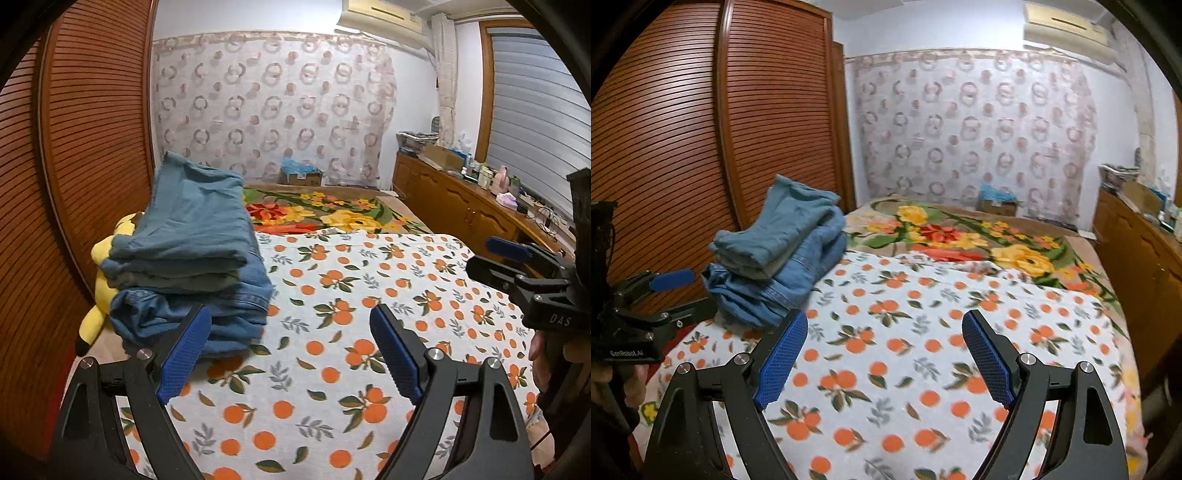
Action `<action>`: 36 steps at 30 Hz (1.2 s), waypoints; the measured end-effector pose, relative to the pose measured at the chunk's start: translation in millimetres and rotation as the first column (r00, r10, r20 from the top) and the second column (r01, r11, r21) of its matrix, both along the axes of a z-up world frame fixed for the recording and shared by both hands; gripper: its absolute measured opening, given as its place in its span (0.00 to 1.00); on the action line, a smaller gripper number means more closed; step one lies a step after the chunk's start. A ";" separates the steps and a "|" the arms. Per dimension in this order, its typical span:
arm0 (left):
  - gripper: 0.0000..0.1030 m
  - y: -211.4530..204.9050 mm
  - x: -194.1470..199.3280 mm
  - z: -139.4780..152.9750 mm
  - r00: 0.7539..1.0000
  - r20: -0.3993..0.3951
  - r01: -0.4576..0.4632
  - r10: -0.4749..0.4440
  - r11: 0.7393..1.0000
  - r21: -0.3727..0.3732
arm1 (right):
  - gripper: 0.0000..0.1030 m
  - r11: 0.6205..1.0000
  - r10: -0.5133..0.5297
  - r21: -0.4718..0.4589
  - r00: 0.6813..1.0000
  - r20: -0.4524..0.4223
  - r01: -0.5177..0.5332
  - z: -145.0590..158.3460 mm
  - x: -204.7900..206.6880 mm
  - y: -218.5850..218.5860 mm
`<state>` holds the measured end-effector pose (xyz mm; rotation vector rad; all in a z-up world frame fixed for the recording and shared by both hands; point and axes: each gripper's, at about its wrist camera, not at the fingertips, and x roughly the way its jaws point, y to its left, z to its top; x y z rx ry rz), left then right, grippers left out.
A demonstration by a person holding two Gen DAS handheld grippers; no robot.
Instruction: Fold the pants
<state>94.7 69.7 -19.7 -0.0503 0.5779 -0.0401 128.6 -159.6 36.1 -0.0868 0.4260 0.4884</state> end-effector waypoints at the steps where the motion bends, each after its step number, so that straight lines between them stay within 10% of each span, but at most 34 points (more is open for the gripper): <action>1: 0.86 -2.7 -0.2 -0.4 1.000 -0.003 0.002 -0.002 1.000 0.001 | 0.85 1.000 -0.007 -0.002 1.000 -0.001 0.007 -0.1 -4.2 -0.6; 36: 0.86 -68.4 -26.2 57.4 0.993 0.092 0.076 -0.076 0.997 -0.003 | 0.85 0.975 -0.216 0.073 0.975 0.053 0.212 21.5 -85.0 -65.5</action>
